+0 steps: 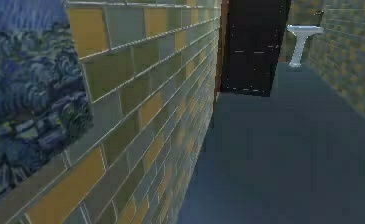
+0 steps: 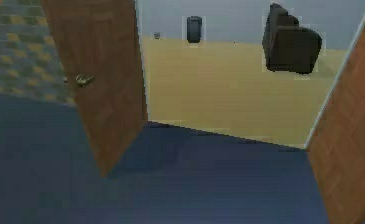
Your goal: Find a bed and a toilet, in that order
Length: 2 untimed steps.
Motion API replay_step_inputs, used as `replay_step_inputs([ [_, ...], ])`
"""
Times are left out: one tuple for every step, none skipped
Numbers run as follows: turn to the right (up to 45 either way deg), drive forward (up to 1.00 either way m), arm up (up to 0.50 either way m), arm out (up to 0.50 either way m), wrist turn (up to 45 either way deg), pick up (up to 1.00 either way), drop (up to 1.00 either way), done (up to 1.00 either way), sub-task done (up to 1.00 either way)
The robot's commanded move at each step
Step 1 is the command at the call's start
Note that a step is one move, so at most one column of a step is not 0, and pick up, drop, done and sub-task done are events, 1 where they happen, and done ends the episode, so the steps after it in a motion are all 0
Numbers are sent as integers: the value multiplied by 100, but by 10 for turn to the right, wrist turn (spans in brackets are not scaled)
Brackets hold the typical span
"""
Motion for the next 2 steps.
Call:
replay_step_inputs([
  [450,0,0,0,0,0,0,0,0],
  [450,0,0,0,0,0,0,0,0],
])
